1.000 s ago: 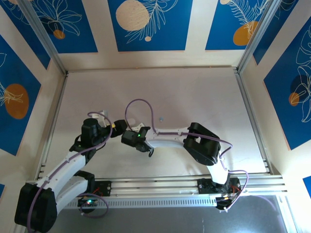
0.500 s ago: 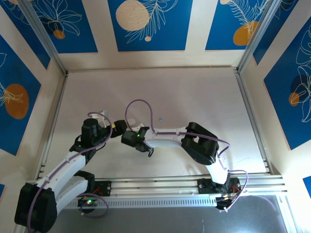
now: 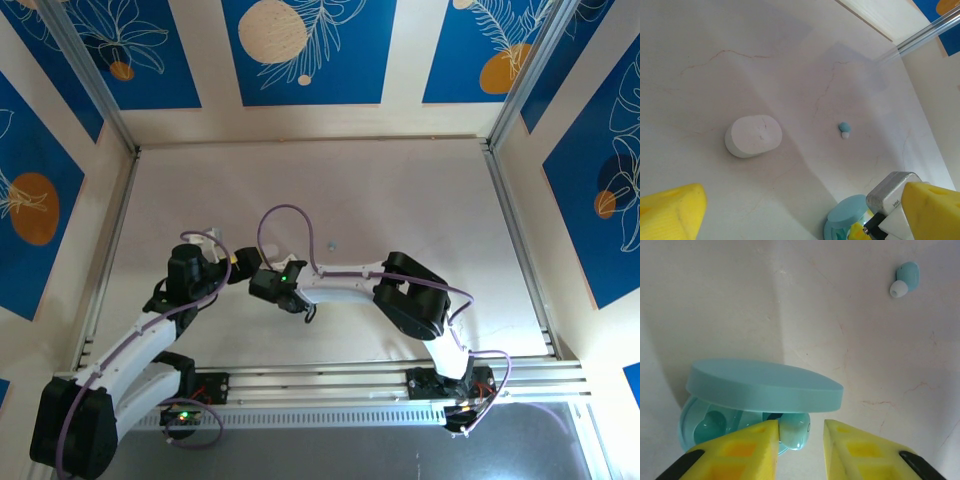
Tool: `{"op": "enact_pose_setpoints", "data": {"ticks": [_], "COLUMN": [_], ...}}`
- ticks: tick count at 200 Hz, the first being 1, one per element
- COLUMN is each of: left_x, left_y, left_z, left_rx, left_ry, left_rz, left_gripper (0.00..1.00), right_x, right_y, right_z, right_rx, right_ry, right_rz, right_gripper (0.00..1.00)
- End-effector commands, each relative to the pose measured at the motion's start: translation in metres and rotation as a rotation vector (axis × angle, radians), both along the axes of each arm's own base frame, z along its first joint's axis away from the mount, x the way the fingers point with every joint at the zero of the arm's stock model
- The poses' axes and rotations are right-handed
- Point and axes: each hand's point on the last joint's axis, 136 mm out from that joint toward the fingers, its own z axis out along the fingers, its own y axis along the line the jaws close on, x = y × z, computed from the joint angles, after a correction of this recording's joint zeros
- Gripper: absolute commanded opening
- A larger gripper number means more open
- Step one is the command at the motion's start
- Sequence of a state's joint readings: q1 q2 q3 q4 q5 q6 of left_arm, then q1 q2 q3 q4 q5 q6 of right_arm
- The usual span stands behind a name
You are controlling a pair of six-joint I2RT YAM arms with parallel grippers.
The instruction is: Insert the wireless bluetooth earbuds into the charging case
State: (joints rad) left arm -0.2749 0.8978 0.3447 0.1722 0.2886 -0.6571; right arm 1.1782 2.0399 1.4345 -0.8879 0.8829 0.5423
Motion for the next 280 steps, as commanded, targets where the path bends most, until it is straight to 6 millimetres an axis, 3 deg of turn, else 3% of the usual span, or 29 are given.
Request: {"op": "enact_pose_setpoints", "data": {"ticks": [1,76,102,146,178,223,262,280], "left_x": [0.000,-0.002,-0.002,-0.005,-0.008,-0.008,-0.002,0.000], "left_y": [0.000,0.000,-0.002,-0.008,-0.009,-0.014,-0.019,-0.021], "left_z": [0.004,0.008,0.010,0.021,0.027,0.025,0.012,0.008], "left_rx": [-0.020,-0.025,-0.033,-0.063,-0.060,-0.053,-0.048,-0.050], "left_ry": [-0.018,-0.032,-0.050,-0.117,-0.166,-0.184,-0.138,-0.123], "left_rz": [-0.004,-0.006,-0.021,-0.059,-0.069,-0.084,-0.093,-0.097], "left_gripper": [1.00,1.00,1.00,1.00,1.00,1.00,0.95,0.93], "right_x": [-0.004,-0.021,-0.026,-0.032,-0.031,-0.018,-0.004,0.001], "right_y": [0.007,0.002,-0.002,-0.008,-0.017,-0.033,-0.025,-0.019], "right_z": [0.025,0.066,0.086,0.103,0.095,0.064,0.048,0.038], "right_rx": [0.058,0.196,0.304,0.516,0.711,0.921,1.024,1.019], "right_ry": [-0.017,-0.031,-0.033,0.022,0.144,0.317,0.406,0.426], "right_rz": [-0.003,-0.015,-0.023,-0.036,-0.085,-0.200,-0.229,-0.236], "right_gripper": [0.31,0.33,0.33,0.33,0.32,0.23,0.05,0.03]}}
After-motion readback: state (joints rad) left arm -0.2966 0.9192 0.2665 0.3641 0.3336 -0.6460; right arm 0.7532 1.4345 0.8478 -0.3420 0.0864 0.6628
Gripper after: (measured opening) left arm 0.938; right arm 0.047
